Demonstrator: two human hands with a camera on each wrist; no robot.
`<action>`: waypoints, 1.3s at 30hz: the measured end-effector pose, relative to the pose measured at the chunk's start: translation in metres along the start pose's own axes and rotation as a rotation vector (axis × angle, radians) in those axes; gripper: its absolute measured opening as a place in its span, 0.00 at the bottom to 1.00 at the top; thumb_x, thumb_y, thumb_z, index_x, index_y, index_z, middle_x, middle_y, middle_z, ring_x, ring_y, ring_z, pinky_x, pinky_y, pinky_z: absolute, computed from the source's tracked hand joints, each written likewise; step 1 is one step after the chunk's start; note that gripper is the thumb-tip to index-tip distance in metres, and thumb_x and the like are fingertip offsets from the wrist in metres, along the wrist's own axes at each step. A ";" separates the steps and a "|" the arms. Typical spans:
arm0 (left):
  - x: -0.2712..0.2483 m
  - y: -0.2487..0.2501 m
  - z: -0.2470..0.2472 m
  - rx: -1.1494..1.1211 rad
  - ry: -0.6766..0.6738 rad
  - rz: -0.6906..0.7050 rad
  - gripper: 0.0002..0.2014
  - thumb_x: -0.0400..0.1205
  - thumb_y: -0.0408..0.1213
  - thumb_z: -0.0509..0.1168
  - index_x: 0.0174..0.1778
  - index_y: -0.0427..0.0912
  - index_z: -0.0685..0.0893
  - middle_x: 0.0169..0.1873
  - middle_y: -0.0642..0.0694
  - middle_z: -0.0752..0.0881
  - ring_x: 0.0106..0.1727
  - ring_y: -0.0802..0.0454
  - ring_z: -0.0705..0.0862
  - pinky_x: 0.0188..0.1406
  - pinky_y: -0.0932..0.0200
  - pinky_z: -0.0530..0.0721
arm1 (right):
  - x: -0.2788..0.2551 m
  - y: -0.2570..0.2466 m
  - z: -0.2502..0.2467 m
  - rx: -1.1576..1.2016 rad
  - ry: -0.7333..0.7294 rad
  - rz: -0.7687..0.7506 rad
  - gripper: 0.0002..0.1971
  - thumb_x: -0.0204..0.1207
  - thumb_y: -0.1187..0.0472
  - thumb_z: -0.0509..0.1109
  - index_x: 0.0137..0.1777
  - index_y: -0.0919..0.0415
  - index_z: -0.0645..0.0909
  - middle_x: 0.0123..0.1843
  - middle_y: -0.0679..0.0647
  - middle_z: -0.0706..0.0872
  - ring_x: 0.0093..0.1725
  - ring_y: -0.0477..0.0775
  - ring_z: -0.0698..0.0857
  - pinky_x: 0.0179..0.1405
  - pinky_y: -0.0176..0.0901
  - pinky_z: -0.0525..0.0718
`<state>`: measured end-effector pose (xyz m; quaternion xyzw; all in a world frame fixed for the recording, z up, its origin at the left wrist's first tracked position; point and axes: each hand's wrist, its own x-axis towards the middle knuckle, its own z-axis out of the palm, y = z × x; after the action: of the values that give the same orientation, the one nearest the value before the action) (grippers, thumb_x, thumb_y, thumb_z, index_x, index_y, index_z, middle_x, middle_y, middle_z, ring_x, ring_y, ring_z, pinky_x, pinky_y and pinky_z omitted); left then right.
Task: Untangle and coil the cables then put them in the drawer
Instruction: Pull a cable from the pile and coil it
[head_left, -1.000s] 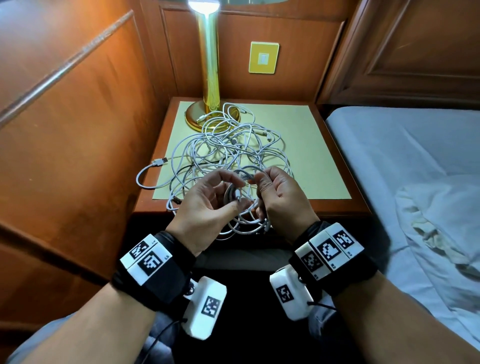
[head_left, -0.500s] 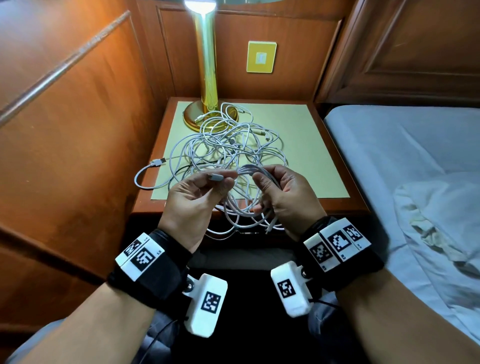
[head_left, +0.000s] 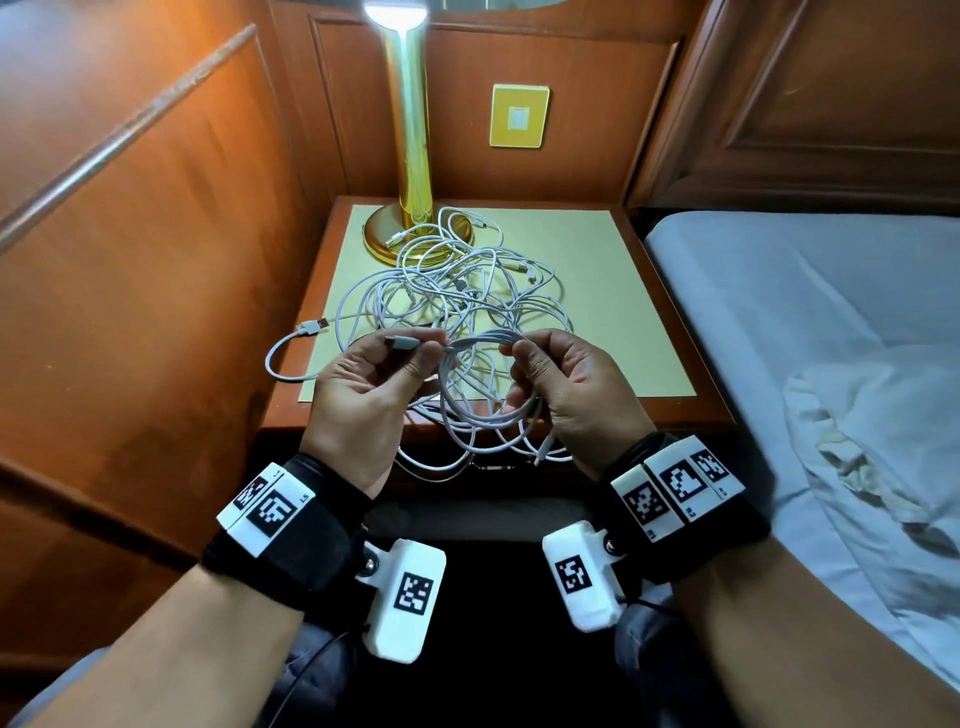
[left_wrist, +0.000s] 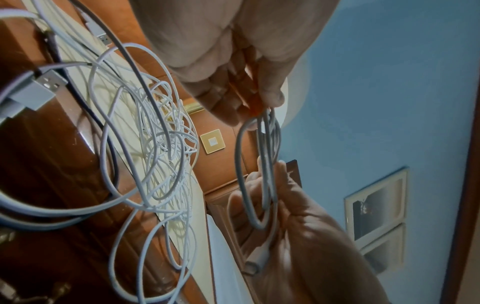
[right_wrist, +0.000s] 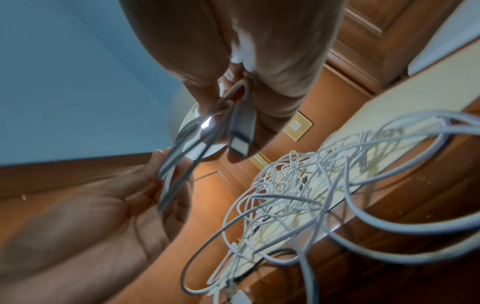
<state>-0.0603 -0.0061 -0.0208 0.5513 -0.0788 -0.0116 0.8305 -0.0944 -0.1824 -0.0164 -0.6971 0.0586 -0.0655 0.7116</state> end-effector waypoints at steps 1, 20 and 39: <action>0.000 0.001 0.000 -0.025 -0.018 -0.040 0.09 0.73 0.32 0.71 0.47 0.35 0.86 0.44 0.42 0.90 0.50 0.44 0.88 0.51 0.50 0.89 | 0.000 0.000 0.000 -0.030 -0.001 -0.013 0.07 0.86 0.62 0.65 0.52 0.62 0.84 0.30 0.50 0.82 0.31 0.50 0.84 0.37 0.55 0.86; -0.001 -0.010 -0.018 0.687 -0.183 0.284 0.04 0.78 0.33 0.72 0.44 0.47 0.89 0.40 0.50 0.90 0.44 0.46 0.90 0.50 0.42 0.90 | -0.001 -0.005 -0.002 0.054 -0.181 0.203 0.14 0.83 0.65 0.54 0.44 0.72 0.78 0.24 0.56 0.72 0.25 0.56 0.74 0.27 0.43 0.77; -0.004 -0.005 -0.012 0.803 -0.146 0.460 0.03 0.79 0.31 0.76 0.44 0.40 0.88 0.41 0.47 0.88 0.44 0.49 0.88 0.42 0.52 0.87 | -0.004 0.000 0.003 -0.261 0.017 -0.056 0.10 0.83 0.54 0.70 0.54 0.58 0.89 0.29 0.51 0.83 0.23 0.55 0.84 0.30 0.56 0.88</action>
<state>-0.0623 0.0030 -0.0306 0.7951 -0.2552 0.1654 0.5248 -0.0977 -0.1783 -0.0159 -0.7846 0.0535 -0.0831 0.6121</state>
